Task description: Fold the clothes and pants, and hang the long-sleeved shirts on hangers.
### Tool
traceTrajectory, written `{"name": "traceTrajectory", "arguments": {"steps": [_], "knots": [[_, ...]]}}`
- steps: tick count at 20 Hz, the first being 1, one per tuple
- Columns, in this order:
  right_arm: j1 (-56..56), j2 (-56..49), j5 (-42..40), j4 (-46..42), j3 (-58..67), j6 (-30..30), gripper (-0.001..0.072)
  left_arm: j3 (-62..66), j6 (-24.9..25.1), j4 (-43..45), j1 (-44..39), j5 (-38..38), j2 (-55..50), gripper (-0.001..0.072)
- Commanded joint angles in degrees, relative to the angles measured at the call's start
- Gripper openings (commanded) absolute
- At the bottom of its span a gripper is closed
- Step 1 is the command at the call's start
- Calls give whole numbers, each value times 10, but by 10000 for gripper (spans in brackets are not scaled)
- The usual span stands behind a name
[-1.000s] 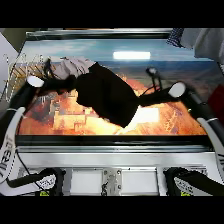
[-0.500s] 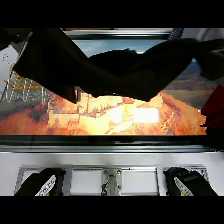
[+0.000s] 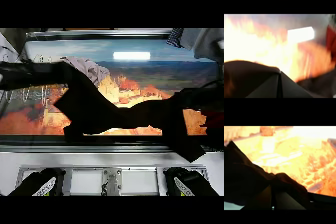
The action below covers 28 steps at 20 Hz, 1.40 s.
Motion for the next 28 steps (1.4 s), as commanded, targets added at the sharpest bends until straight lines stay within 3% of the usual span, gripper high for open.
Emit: {"name": "traceTrajectory", "arguments": {"steps": [1,5,9,10,11,12,13,15,18,19,23,28], "knots": [[-1,-71,-80,-50,-104,-1,24,-72,-4,11,-47,-7,-109,21],[-26,-196,-213,-82,-96,3,26,-19,-3,8,-55,57,-240,21],[-99,-249,-287,-65,-46,71,29,109,-26,10,-23,83,-306,22],[-116,-248,-318,-50,-46,83,75,136,-41,10,-15,100,-317,65],[-130,-248,-343,-34,-46,83,271,157,-48,10,-7,115,-327,361],[-145,-247,-361,-17,-46,83,520,180,-54,10,1,126,-336,666],[-158,-245,-367,-12,-46,83,574,198,-64,10,10,125,-342,675],[-172,-231,-358,-13,-46,42,573,216,-74,11,28,106,-341,669],[-143,-193,-292,-12,-75,-135,569,172,-72,57,18,78,-312,669],[-125,-179,-273,-12,-99,-169,568,138,-72,78,2,80,-295,669],[-24,-181,-290,-52,-190,-171,566,-13,-74,105,-104,135,-247,669],[49,-284,-357,-121,-193,-101,565,-65,-110,106,-225,220,-264,669]]}}
